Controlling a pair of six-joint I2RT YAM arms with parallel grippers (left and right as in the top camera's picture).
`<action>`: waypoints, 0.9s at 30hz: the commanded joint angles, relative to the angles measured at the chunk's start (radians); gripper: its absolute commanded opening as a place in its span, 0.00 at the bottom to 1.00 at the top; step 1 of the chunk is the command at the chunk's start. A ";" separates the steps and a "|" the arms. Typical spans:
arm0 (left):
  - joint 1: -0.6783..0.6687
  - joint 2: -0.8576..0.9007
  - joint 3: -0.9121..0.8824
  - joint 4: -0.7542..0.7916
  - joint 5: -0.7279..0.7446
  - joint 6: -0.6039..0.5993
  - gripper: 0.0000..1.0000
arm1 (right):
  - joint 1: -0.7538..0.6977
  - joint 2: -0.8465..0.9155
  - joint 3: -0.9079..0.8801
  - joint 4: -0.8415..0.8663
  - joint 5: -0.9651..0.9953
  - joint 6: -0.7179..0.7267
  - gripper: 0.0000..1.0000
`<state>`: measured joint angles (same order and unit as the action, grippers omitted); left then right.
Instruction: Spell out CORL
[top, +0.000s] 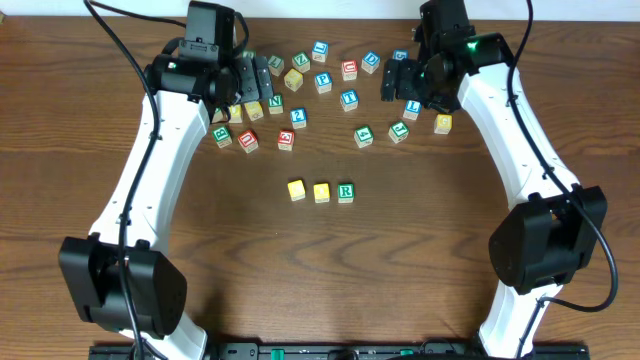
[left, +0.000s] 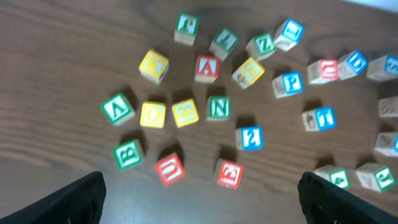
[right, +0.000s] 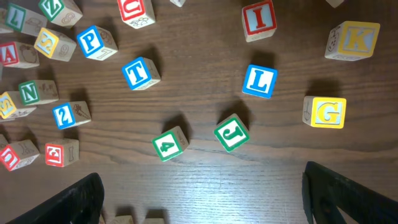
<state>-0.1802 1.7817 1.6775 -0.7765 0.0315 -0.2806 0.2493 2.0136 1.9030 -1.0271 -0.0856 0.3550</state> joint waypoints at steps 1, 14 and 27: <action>-0.025 0.050 -0.006 0.031 0.006 0.017 0.97 | 0.010 0.002 0.019 0.002 0.005 -0.008 0.97; -0.063 0.115 -0.006 0.033 0.005 0.017 0.97 | 0.010 0.002 0.019 -0.003 0.005 -0.008 0.97; -0.063 0.115 -0.006 0.023 0.005 0.018 0.98 | 0.006 0.002 0.019 -0.013 0.055 0.041 0.92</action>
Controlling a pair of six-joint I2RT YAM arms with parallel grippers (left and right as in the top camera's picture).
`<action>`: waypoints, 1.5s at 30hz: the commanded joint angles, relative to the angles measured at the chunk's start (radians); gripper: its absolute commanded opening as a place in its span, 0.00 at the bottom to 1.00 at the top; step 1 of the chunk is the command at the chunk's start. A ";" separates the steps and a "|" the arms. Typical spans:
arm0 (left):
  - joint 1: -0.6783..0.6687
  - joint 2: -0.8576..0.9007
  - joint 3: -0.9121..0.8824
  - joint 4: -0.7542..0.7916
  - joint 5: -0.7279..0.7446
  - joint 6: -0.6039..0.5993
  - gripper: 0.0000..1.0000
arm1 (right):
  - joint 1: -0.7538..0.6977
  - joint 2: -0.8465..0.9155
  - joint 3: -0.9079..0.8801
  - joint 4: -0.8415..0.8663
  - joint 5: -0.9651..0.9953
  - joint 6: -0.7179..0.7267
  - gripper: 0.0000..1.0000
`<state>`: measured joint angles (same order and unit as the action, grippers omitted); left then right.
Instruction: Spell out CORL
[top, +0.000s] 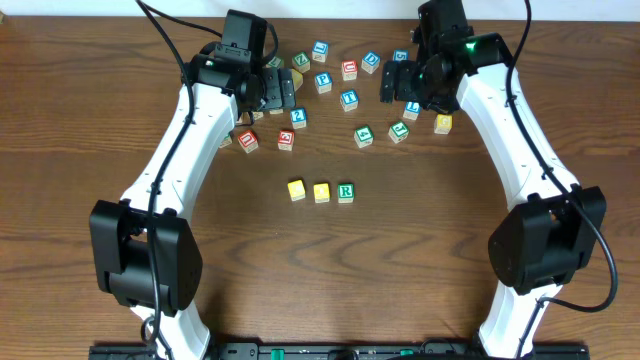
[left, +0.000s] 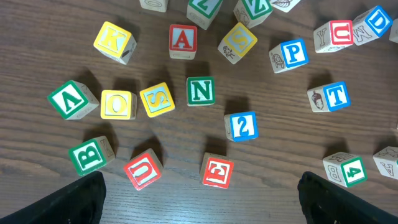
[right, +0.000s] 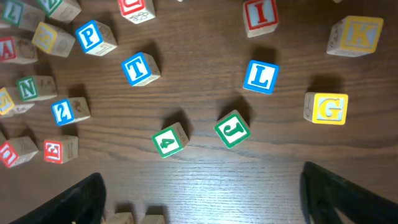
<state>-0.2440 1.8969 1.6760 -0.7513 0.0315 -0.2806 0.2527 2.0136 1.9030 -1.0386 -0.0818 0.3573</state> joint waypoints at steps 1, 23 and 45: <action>0.000 0.000 -0.004 -0.003 0.005 0.018 0.97 | 0.003 0.003 0.018 0.006 0.079 0.062 0.91; 0.255 -0.126 0.011 -0.124 -0.085 0.066 0.97 | -0.092 0.315 0.016 0.240 0.100 0.130 0.71; 0.271 -0.126 0.007 -0.168 -0.085 0.066 0.97 | -0.081 0.364 0.012 0.278 0.102 0.085 0.39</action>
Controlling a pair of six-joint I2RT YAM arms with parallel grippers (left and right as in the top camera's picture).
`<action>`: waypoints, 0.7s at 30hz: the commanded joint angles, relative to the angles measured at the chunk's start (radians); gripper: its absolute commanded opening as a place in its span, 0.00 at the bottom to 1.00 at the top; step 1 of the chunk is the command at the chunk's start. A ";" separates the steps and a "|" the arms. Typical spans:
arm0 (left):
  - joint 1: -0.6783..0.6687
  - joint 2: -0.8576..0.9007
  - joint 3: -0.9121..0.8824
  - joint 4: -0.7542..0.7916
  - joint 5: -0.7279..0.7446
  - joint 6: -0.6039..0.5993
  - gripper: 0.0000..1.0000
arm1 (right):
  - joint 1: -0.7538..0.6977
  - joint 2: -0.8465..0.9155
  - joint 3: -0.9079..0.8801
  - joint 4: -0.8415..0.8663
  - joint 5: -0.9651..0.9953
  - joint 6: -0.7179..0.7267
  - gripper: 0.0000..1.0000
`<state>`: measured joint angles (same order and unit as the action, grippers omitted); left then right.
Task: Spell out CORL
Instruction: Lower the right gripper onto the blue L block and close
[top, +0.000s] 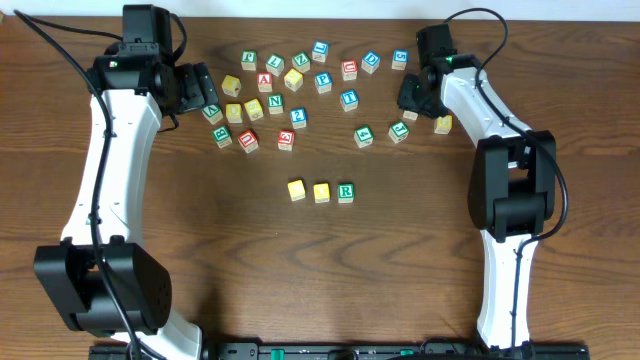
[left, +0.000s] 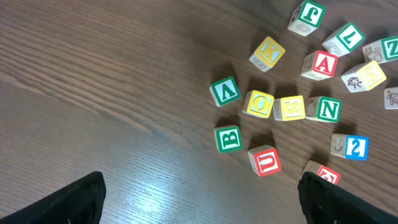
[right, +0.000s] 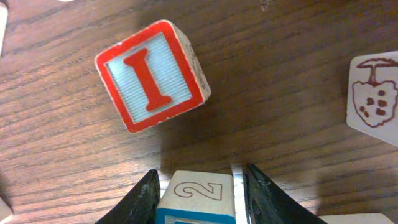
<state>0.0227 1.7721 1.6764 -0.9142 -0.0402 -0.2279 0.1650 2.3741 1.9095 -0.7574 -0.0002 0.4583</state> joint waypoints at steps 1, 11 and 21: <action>0.004 -0.001 0.007 -0.005 -0.013 0.013 0.97 | 0.007 0.003 0.004 -0.005 0.021 -0.020 0.38; 0.004 -0.001 0.007 -0.005 -0.013 0.013 0.97 | 0.013 0.028 -0.002 -0.020 0.024 -0.026 0.34; 0.004 -0.001 0.007 -0.005 -0.013 0.013 0.97 | 0.013 0.025 0.000 -0.042 0.020 -0.026 0.24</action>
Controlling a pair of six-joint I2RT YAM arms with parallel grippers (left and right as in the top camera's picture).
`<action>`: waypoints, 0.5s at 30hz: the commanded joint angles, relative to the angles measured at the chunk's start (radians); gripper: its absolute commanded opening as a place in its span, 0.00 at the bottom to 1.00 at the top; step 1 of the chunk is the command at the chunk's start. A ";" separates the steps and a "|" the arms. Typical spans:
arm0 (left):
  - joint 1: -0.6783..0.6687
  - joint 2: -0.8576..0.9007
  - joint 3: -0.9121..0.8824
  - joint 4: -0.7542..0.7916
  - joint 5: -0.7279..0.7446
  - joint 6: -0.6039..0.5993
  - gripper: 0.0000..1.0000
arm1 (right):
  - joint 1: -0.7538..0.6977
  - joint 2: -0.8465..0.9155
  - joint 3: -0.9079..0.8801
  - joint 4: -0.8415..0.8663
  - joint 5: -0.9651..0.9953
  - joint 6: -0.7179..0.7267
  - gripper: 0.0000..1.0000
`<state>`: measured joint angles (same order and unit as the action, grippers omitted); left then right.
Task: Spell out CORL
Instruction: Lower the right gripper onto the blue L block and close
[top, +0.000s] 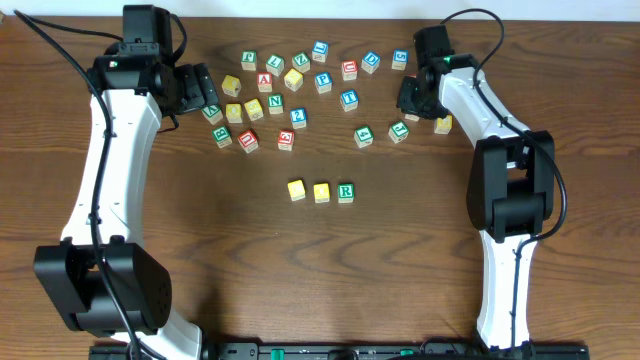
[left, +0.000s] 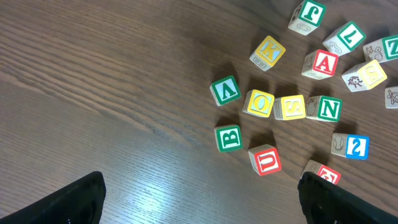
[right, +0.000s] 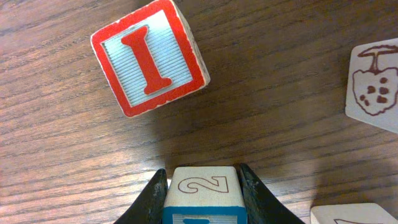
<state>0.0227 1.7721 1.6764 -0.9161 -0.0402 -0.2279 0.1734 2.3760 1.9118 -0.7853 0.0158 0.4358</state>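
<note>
Mid-table, a yellow block (top: 297, 189), a second yellow block (top: 321, 192) and a green R block (top: 345, 191) lie in a row. My right gripper (top: 411, 101) is down among the loose blocks at the back right. It is shut on a blue block (right: 205, 194) whose side shows an outlined 2; its fingers (right: 155, 196) press both flanks. A red I block (right: 149, 57) lies just beyond it. My left gripper (left: 199, 202) hangs open above bare wood at the back left, with its fingertips (left: 68, 199) wide apart.
Loose blocks spread across the back: K (left: 268, 53), V (left: 224, 91), O (left: 258, 103), B (left: 229, 137), U (left: 265, 160). A green block (top: 399, 129) and a yellow block (top: 443, 123) lie near the right gripper. A block with a drawing (right: 376, 87) sits to its right.
The right gripper's fingers stood slightly apart from the blue block's sides and now press against them. The left arm has not moved.
First both grippers hung open high over the loose blocks, the right one with a blue L block below it. The left arm then shifted right, and later stood far left. The right gripper was then low astride the blue block and is now shut on it.
</note>
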 joint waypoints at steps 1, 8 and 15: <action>0.004 -0.001 0.007 -0.003 -0.013 0.013 0.97 | 0.004 0.020 0.000 -0.016 -0.001 -0.003 0.25; 0.004 -0.001 0.007 -0.003 -0.013 0.013 0.98 | 0.003 -0.052 0.000 -0.031 -0.031 -0.005 0.22; 0.004 -0.001 0.007 -0.003 -0.013 0.013 0.97 | 0.005 -0.180 0.000 -0.099 -0.031 -0.030 0.18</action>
<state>0.0227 1.7721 1.6764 -0.9161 -0.0402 -0.2279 0.1734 2.3131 1.9095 -0.8650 -0.0097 0.4316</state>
